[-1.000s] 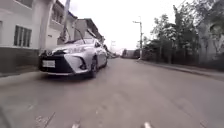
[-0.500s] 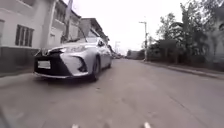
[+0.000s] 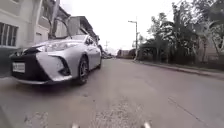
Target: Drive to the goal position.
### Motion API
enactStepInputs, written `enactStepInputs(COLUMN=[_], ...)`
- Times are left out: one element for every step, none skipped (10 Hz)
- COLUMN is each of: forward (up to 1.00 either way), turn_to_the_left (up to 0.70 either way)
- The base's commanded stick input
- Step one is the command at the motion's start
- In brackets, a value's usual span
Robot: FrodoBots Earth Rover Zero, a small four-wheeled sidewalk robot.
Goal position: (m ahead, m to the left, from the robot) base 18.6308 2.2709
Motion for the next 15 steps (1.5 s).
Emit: enactStepInputs(forward=[0.7, 0.7, 0.7, 0.7, 0.7, 0.7, 0.7, 0.7, 0.7, 0.7, 0.7, 0.7, 0.7, 0.7, 0.7], turn_to_the_left=[0.08, 0.11, 0.04, 0.03, 0.08, -0.08, -0.23, 0.0, 0.03, 0.0, 0.0, 0.0, 0.02, 0.05, -0.35])
